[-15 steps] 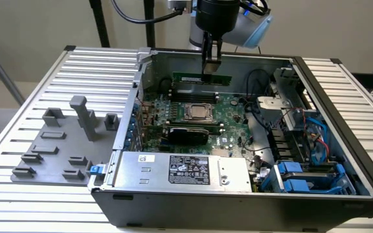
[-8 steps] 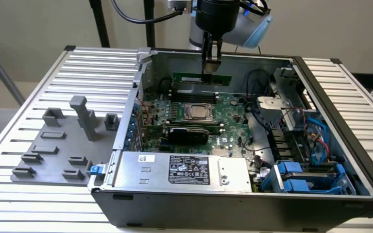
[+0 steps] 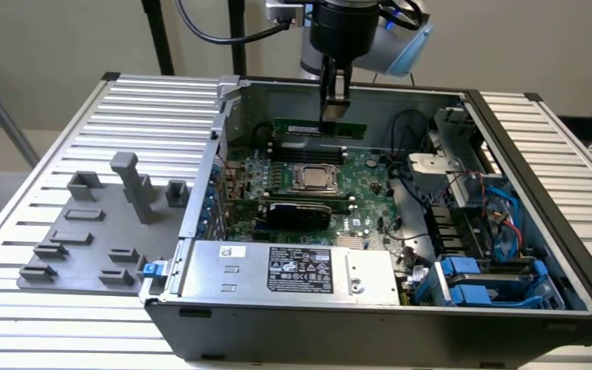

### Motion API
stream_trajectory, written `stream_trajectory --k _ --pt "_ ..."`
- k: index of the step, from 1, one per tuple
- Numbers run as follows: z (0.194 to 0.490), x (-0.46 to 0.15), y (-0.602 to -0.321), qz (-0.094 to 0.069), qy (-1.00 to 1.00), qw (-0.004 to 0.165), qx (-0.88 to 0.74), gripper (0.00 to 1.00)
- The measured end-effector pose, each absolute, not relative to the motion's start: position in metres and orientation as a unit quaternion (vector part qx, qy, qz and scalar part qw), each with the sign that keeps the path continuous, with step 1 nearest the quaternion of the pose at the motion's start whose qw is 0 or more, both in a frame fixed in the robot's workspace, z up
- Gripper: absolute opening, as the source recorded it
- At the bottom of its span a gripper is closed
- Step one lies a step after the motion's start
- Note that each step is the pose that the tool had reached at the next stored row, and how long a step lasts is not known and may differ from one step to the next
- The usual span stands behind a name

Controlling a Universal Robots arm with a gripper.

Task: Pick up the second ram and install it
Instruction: 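Insert the second ram into the second slot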

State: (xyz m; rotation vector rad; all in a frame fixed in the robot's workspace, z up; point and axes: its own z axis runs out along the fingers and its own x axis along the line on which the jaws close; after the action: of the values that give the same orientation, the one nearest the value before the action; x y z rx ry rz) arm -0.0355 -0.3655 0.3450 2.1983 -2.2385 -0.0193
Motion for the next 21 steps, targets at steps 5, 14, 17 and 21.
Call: stream_trajectory --k 5,14,17,21 --pt "0.336 -0.035 -0.371 -0.006 -0.713 0.002 0.701 0.14" --pt "0.320 -0.035 -0.382 -0.007 -0.713 0.001 0.701 0.14" --pt "0.314 -0.035 -0.384 -0.009 -0.713 -0.001 0.701 0.14" --pt "0.308 -0.036 -0.385 -0.014 -0.712 -0.005 0.702 0.14"
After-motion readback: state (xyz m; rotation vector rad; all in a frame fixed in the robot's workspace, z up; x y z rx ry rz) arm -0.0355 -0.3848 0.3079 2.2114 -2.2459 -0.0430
